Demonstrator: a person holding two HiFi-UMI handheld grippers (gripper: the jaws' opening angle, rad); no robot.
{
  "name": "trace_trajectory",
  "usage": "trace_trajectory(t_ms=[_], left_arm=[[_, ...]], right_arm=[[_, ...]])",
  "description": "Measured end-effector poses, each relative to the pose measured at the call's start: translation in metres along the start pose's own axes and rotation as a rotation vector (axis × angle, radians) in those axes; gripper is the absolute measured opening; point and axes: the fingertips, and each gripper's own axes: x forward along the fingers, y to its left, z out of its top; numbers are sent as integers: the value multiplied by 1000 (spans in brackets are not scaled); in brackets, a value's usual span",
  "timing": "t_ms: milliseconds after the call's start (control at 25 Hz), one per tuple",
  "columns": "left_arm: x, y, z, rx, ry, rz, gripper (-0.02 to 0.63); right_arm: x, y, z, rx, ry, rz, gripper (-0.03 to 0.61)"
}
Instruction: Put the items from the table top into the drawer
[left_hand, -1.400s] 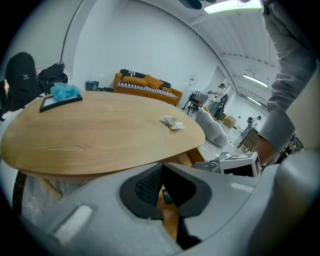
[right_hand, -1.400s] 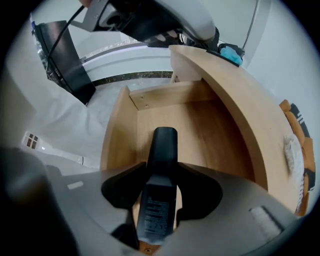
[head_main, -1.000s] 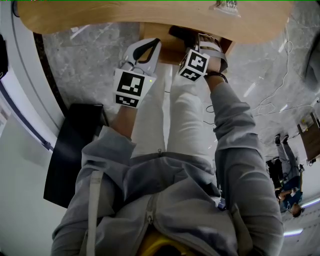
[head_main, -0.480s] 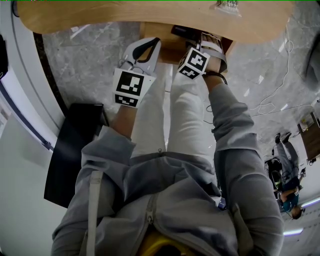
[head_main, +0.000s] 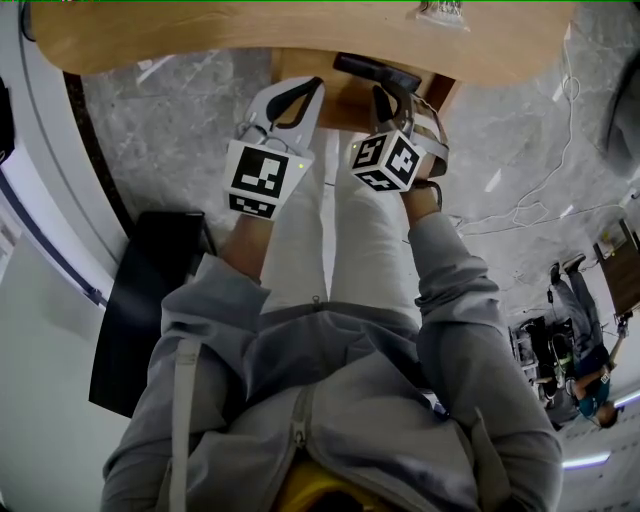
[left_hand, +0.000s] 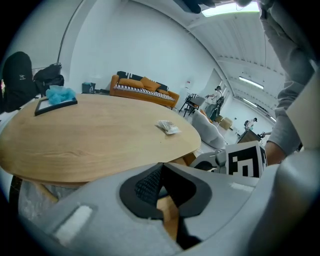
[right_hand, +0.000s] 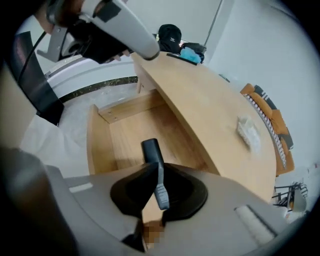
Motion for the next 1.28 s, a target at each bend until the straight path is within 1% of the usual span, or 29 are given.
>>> trace_trajectory(t_ms=[80, 280, 520, 640, 720, 800, 1040, 1120, 1160, 1280], left_arm=[[2, -4, 6, 5, -7, -7, 6], [6, -9, 24, 11, -24, -14, 6], [14, -14, 57, 27, -59, -20, 6], [21, -14, 77, 31, -72, -24, 6], [28, -12, 88, 32, -77, -27, 6], [33, -11, 98, 30, -81, -30, 6], [54, -4, 117, 31, -91, -36, 6], [61, 0, 121, 34, -89, -36, 6], [63, 2, 123, 34, -89, -35, 6], [70, 7, 127, 32, -86, -33, 6]], right_arm=[[-12, -9, 7, 43, -17, -22, 1], [-47, -44, 31, 169, -83, -88, 0], [-83, -102, 52, 318, -150, -182, 0], [-93, -132, 58, 410, -170, -203, 0], [-96, -150, 61, 468, -179, -210, 0], [-98, -164, 64, 503, -185, -217, 0], [-93, -193, 73, 553, -204, -218, 2], [-88, -199, 74, 581, -207, -205, 2], [-85, -201, 74, 603, -206, -190, 13], [-74, -204, 74, 691, -205, -128, 94]])
